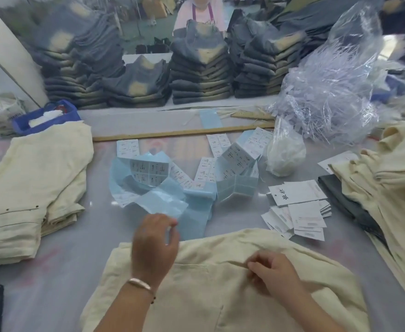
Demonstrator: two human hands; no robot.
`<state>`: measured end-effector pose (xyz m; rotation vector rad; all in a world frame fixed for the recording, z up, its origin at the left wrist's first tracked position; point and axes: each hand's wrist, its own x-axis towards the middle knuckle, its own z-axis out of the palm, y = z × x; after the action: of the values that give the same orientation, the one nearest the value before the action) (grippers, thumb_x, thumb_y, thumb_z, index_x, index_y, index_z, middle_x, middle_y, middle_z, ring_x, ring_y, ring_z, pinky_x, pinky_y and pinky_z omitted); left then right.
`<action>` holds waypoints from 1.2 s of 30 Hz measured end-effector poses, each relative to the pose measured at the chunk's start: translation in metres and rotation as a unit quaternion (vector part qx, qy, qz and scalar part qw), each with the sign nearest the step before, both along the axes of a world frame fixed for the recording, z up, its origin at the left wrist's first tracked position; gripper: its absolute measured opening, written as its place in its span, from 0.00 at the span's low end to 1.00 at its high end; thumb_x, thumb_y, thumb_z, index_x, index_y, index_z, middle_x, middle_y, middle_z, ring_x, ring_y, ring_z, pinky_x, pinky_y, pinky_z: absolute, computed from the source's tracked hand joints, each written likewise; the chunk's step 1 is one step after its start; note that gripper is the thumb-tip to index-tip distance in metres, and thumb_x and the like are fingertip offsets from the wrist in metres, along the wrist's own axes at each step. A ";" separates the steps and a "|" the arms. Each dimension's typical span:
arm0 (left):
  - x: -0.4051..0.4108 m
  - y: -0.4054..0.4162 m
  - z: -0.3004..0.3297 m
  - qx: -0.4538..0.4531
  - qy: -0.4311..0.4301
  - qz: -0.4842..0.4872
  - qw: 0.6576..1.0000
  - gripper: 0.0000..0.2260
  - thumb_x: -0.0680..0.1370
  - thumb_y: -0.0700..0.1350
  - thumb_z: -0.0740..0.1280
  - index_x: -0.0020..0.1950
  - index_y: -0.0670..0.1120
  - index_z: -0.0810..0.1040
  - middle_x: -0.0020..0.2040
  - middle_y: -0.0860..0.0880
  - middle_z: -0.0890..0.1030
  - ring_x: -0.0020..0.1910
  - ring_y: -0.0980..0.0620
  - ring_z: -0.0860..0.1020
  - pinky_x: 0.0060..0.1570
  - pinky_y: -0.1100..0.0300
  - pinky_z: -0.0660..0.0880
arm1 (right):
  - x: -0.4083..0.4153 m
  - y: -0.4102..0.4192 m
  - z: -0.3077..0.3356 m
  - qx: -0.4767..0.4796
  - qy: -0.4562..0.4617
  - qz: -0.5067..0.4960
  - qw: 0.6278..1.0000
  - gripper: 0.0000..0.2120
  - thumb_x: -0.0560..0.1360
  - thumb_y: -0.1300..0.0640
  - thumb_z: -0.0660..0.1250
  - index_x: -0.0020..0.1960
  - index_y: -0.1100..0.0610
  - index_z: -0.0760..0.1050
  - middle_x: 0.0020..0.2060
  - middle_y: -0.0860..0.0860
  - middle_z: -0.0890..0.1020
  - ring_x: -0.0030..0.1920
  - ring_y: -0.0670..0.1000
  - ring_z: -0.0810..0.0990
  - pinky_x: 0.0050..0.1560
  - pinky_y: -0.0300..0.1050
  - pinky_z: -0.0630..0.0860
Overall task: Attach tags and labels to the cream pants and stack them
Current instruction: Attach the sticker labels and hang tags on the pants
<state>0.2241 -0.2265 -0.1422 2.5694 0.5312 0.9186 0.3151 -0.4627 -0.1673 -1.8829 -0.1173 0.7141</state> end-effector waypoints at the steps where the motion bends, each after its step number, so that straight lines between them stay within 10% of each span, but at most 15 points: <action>1: 0.022 -0.006 0.005 -0.012 -0.004 -0.051 0.999 0.09 0.73 0.42 0.62 0.41 0.43 0.82 0.40 0.48 0.81 0.41 0.45 0.79 0.47 0.58 0.72 | 0.004 0.003 0.000 0.013 0.010 -0.001 1.000 0.13 0.73 0.71 0.64 0.35 0.59 0.78 0.27 0.57 0.79 0.29 0.53 0.74 0.33 0.44 0.69; 5: 0.105 0.001 0.012 -0.107 0.039 -0.053 0.992 0.10 0.74 0.36 0.68 0.55 0.41 0.81 0.52 0.45 0.81 0.53 0.45 0.80 0.55 0.62 0.70 | 0.026 0.020 0.002 0.040 0.006 0.011 0.999 0.11 0.73 0.72 0.64 0.36 0.60 0.80 0.28 0.56 0.81 0.29 0.51 0.77 0.36 0.45 0.75; 8: 0.144 0.033 0.001 -0.172 0.266 -0.025 0.948 0.26 0.74 0.53 0.72 0.70 0.50 0.72 0.66 0.45 0.73 0.66 0.45 0.71 0.66 0.55 0.67 | 0.046 0.043 0.004 0.066 0.008 0.011 0.998 0.09 0.73 0.71 0.65 0.39 0.61 0.79 0.28 0.54 0.81 0.27 0.49 0.78 0.32 0.38 0.74; 10: 0.151 0.041 -0.010 -0.215 0.329 0.003 0.920 0.23 0.72 0.61 0.70 0.62 0.51 0.78 0.63 0.47 0.76 0.62 0.46 0.75 0.60 0.54 0.73 | 0.058 0.062 0.003 0.090 0.022 0.002 0.996 0.07 0.73 0.70 0.65 0.41 0.62 0.79 0.30 0.55 0.82 0.28 0.50 0.79 0.30 0.37 0.73; 13: 0.143 0.033 -0.027 -0.265 0.228 0.043 0.936 0.15 0.75 0.57 0.70 0.35 0.47 0.78 0.39 0.47 0.81 0.41 0.46 0.78 0.39 0.58 0.71 | 0.076 0.096 -0.002 0.115 0.064 -0.038 0.991 0.02 0.76 0.64 0.67 0.46 0.63 0.77 0.33 0.58 0.82 0.28 0.50 0.79 0.29 0.39 0.74; 18: 0.124 0.016 -0.041 -0.309 0.127 0.039 0.942 0.07 0.70 0.37 0.74 0.43 0.47 0.81 0.45 0.50 0.80 0.39 0.61 0.78 0.40 0.72 0.73 | 0.102 0.140 -0.006 0.064 0.166 -0.110 0.978 0.20 0.74 0.45 0.70 0.47 0.63 0.76 0.36 0.61 0.83 0.26 0.56 0.80 0.24 0.42 0.75; 24: 0.110 0.021 -0.039 -0.479 0.022 -0.023 0.877 0.18 0.69 0.26 0.69 0.50 0.46 0.75 0.48 0.47 0.79 0.35 0.59 0.78 0.41 0.70 0.74 | 0.109 0.153 -0.011 0.151 0.198 -0.172 0.953 0.11 0.69 0.68 0.73 0.51 0.66 0.79 0.43 0.61 0.84 0.36 0.54 0.82 0.29 0.39 0.77; 36: 0.143 0.050 -0.028 -0.232 0.132 -0.063 0.962 0.11 0.76 0.46 0.71 0.57 0.55 0.81 0.55 0.56 0.72 0.51 0.60 0.75 0.49 0.67 0.72 | 0.109 0.144 -0.025 0.281 0.240 -0.083 0.926 0.16 0.69 0.72 0.70 0.54 0.61 0.80 0.47 0.58 0.86 0.47 0.58 0.85 0.44 0.48 0.82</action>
<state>0.3675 -0.1765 -0.1698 2.2660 0.5688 0.3507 0.4245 -0.3190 -0.1928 -1.1215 0.1389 0.8923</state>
